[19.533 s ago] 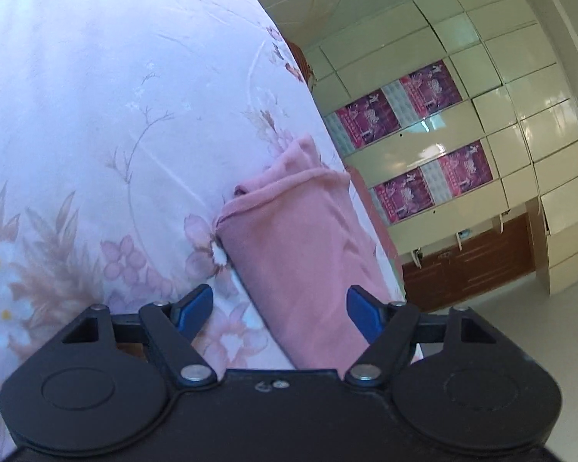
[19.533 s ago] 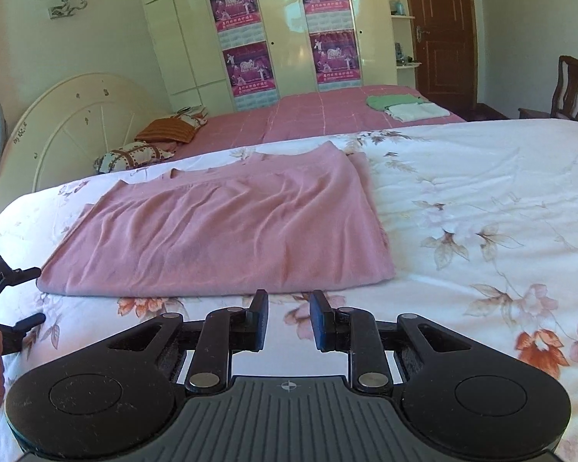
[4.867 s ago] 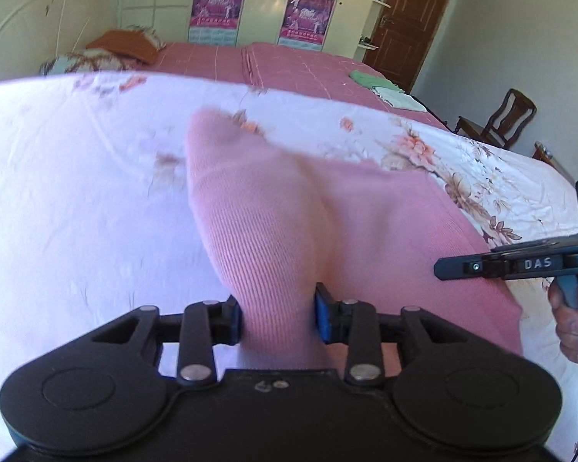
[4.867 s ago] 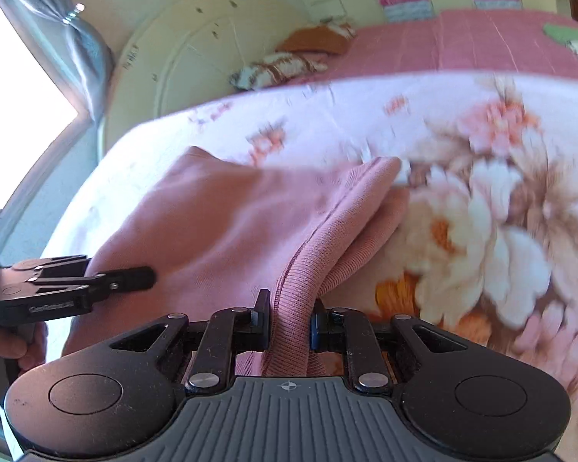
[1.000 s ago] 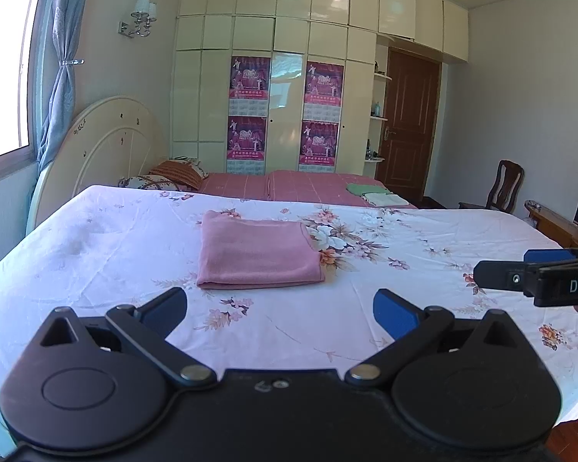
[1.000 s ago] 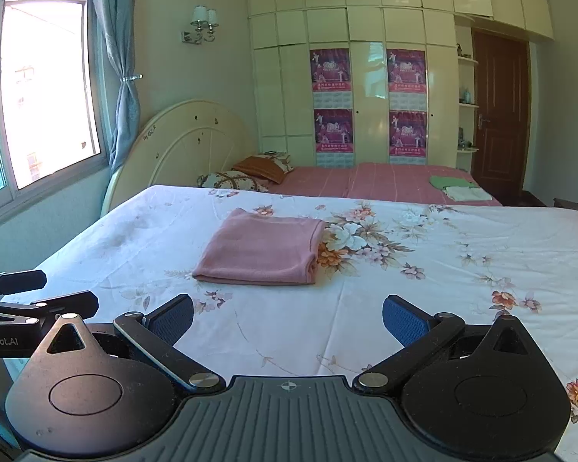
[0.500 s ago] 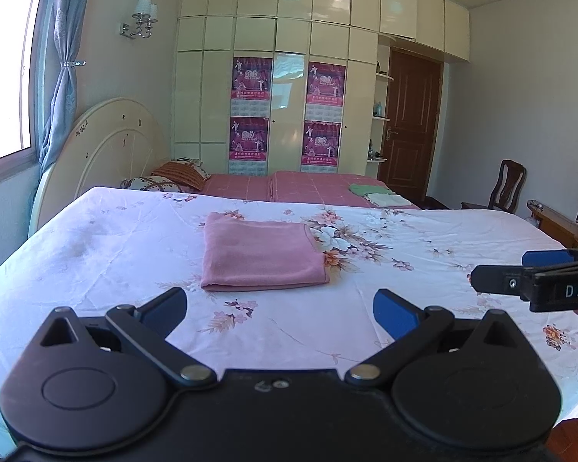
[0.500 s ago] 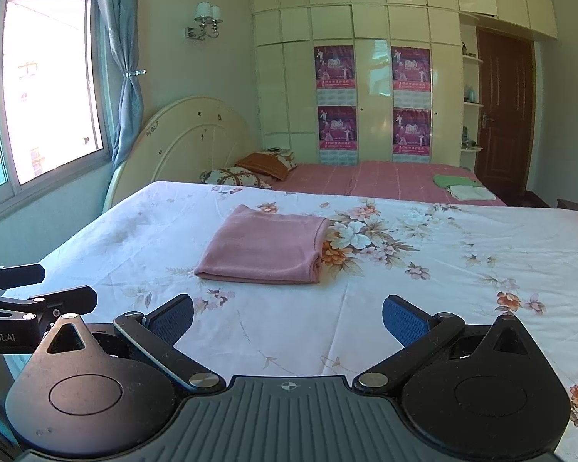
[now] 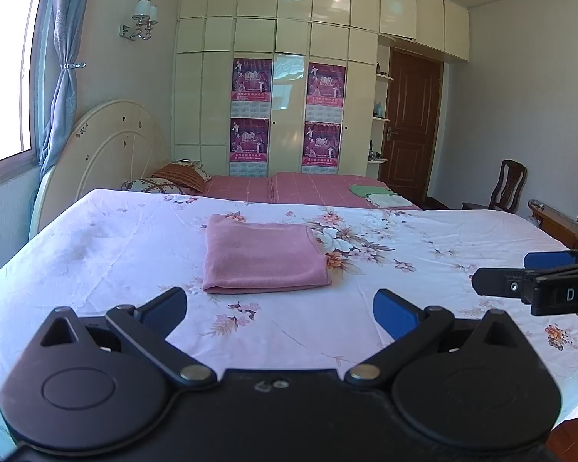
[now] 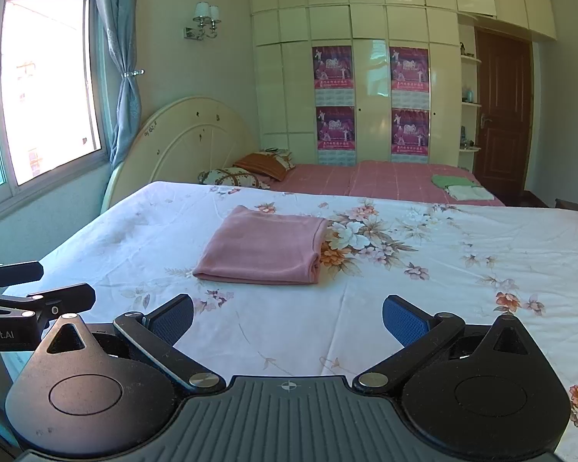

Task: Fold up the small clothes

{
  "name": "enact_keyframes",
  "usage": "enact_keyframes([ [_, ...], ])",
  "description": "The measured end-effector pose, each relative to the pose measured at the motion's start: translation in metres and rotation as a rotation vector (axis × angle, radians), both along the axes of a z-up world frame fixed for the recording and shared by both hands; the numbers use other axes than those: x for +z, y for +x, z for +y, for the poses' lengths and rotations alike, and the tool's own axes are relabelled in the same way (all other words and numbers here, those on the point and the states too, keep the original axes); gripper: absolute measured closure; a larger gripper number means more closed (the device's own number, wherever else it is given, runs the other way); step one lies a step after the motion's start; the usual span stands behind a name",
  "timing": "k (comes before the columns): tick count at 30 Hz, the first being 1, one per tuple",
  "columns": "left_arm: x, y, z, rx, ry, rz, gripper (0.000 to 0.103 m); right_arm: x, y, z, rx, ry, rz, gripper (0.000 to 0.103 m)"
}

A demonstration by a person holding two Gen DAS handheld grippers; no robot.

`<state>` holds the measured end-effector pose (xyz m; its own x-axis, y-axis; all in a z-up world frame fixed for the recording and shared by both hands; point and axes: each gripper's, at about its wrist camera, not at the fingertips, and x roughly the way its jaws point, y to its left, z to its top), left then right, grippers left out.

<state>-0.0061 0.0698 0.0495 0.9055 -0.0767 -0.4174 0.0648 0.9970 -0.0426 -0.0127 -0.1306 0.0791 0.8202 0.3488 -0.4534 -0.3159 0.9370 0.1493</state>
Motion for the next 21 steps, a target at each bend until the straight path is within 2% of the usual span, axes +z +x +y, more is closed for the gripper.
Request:
enact_keyframes([
  [21,0.0015,0.0058,0.0075,0.010,0.005,-0.005,0.000,-0.0005,0.0014,0.0019,0.012,-0.006,-0.003,0.000],
])
